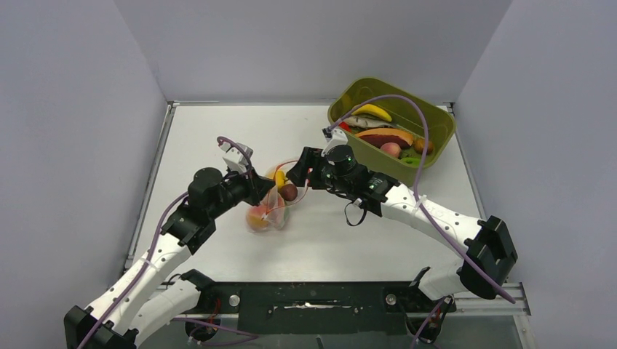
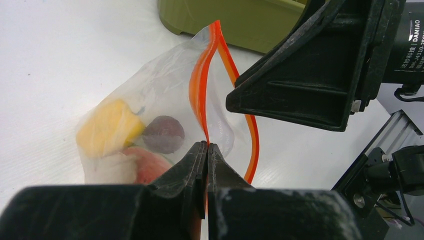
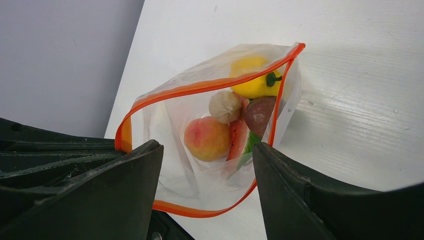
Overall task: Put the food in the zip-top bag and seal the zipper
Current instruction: Place the fake vegetable in the zipper food storage bag.
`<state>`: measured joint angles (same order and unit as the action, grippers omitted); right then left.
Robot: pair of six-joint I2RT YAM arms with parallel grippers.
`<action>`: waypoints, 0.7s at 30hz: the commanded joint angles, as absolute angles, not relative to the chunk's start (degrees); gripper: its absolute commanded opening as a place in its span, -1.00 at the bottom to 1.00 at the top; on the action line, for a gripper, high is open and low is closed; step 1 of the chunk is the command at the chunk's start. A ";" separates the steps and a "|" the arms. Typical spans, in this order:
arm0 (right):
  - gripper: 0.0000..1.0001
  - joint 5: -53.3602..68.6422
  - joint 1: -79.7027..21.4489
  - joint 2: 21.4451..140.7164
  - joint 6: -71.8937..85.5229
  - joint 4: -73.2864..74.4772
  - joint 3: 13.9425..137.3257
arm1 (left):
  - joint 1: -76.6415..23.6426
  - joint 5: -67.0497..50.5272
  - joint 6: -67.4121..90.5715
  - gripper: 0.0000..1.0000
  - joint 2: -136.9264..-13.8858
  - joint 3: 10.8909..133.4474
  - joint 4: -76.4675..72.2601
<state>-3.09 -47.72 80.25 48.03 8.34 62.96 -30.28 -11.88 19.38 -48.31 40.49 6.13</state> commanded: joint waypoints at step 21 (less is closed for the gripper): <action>0.43 -1.94 -39.97 74.71 18.93 12.52 74.08 | -30.49 -11.27 9.06 -1.00 -46.51 38.15 7.25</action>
<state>-2.04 -42.74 76.20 26.13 12.10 70.63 -30.28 -10.28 12.34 -47.51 38.96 7.97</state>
